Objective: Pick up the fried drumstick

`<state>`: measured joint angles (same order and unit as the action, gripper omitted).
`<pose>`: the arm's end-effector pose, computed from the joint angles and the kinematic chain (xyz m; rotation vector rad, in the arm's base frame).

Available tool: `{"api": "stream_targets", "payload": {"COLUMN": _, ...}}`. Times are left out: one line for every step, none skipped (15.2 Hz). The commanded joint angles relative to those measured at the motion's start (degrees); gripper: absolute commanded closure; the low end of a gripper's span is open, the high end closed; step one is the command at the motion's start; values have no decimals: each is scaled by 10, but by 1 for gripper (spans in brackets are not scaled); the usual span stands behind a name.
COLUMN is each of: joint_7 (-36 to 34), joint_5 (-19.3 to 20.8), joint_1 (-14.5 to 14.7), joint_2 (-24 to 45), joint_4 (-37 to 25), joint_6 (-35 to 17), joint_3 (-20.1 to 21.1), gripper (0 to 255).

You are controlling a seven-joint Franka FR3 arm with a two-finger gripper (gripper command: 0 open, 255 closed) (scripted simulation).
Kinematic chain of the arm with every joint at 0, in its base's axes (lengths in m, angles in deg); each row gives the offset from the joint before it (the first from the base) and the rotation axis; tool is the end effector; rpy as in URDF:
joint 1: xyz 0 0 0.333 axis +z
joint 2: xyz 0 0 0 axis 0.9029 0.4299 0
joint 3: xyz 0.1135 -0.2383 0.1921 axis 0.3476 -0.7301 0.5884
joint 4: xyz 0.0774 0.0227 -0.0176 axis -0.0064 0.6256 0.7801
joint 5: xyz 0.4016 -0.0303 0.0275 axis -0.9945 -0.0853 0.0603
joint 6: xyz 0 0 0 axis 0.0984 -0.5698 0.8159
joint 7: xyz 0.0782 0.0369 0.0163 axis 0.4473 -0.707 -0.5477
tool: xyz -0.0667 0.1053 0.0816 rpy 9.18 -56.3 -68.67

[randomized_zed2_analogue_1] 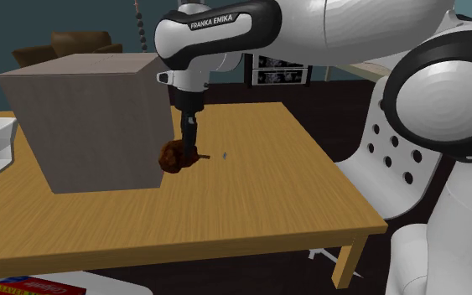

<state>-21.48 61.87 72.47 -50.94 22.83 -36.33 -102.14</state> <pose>0.5676 -0.1677 0.5134 -2.8242 -1.0280 -0.1864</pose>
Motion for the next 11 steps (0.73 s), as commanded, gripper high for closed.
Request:
{"api": "stream_targets", "payload": {"joint_7": -2, "joint_5": 0, "joint_1": -1, "joint_2": 1, "joint_4": -18, "joint_6": 16, "joint_3": -1, "gripper": 255}}
{"api": "stream_targets", "payload": {"joint_7": -3, "joint_5": 0, "joint_1": -1, "joint_2": 2, "joint_4": -26, "joint_6": 24, "joint_3": -1, "gripper": 255}}
{"api": "stream_targets", "payload": {"joint_7": -4, "joint_5": 0, "joint_1": -1, "joint_2": 3, "joint_4": -34, "joint_6": 32, "joint_3": -1, "gripper": 255}}
{"api": "stream_targets", "payload": {"joint_7": -5, "joint_5": 0, "joint_1": -2, "joint_2": 4, "joint_4": -43, "joint_6": 40, "joint_3": -1, "gripper": 255}}
{"api": "stream_targets", "payload": {"joint_7": -6, "joint_5": -1, "joint_1": -2, "joint_2": 5, "joint_4": -52, "joint_6": 48, "joint_3": -2, "gripper": 255}}
{"api": "stream_targets", "payload": {"joint_7": -7, "joint_5": -1, "joint_1": -3, "joint_2": 6, "joint_4": -61, "joint_6": 56, "joint_3": -2, "gripper": 255}}
{"api": "stream_targets", "payload": {"joint_7": -8, "joint_5": -2, "joint_1": -3, "joint_2": 7, "joint_4": -70, "joint_6": 64, "joint_3": -2, "gripper": 255}}
{"api": "stream_targets", "payload": {"joint_7": -9, "joint_5": -2, "joint_1": -4, "joint_2": 9, "joint_4": -80, "joint_6": 72, "joint_3": -3, "gripper": 255}}
{"api": "stream_targets", "payload": {"joint_7": -9, "joint_5": -3, "joint_1": -4, "joint_2": 10, "joint_4": -89, "joint_6": 80, "joint_3": -3, "gripper": 255}}
{"api": "stream_targets", "payload": {"joint_7": -10, "joint_5": -3, "joint_1": -4, "joint_2": 11, "joint_4": -91, "joint_6": 81, "joint_3": -3, "gripper": 255}}
{"api": "stream_targets", "payload": {"joint_7": -10, "joint_5": -3, "joint_1": -4, "joint_2": 11, "joint_4": -91, "joint_6": 81, "joint_3": -3, "gripper": 255}}
